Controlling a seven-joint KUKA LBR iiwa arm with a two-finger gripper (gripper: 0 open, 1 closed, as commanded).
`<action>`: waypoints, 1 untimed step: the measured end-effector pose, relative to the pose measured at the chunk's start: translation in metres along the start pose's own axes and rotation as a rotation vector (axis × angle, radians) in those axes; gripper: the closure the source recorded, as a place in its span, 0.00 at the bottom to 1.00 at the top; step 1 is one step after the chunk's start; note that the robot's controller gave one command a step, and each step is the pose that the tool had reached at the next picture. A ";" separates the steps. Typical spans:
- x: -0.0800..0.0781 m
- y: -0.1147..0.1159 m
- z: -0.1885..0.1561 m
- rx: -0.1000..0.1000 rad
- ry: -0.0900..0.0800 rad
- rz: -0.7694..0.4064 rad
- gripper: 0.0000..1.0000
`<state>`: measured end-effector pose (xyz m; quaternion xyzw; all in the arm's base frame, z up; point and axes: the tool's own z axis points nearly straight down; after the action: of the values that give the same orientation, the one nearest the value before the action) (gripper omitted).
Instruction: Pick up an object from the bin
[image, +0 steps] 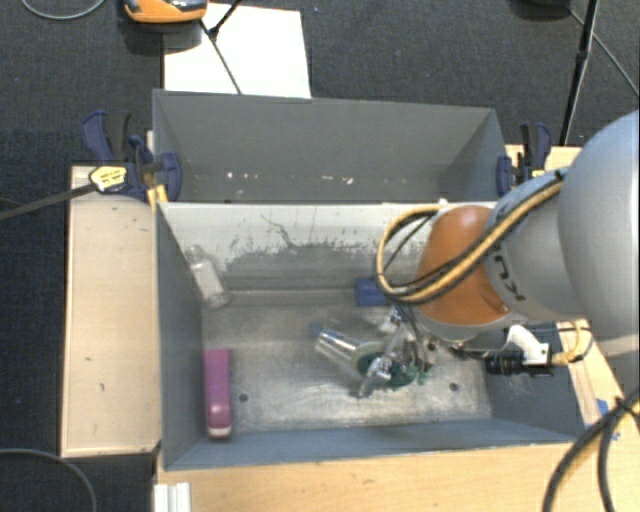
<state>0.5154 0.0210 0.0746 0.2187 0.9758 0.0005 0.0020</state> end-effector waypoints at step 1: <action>-0.004 0.001 -0.003 -0.003 -0.012 -0.001 1.00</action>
Offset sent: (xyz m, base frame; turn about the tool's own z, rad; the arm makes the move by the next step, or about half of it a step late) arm 0.0000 0.0000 0.0000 0.0000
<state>0.5192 0.0198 0.0772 0.2180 0.9759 0.0009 0.0082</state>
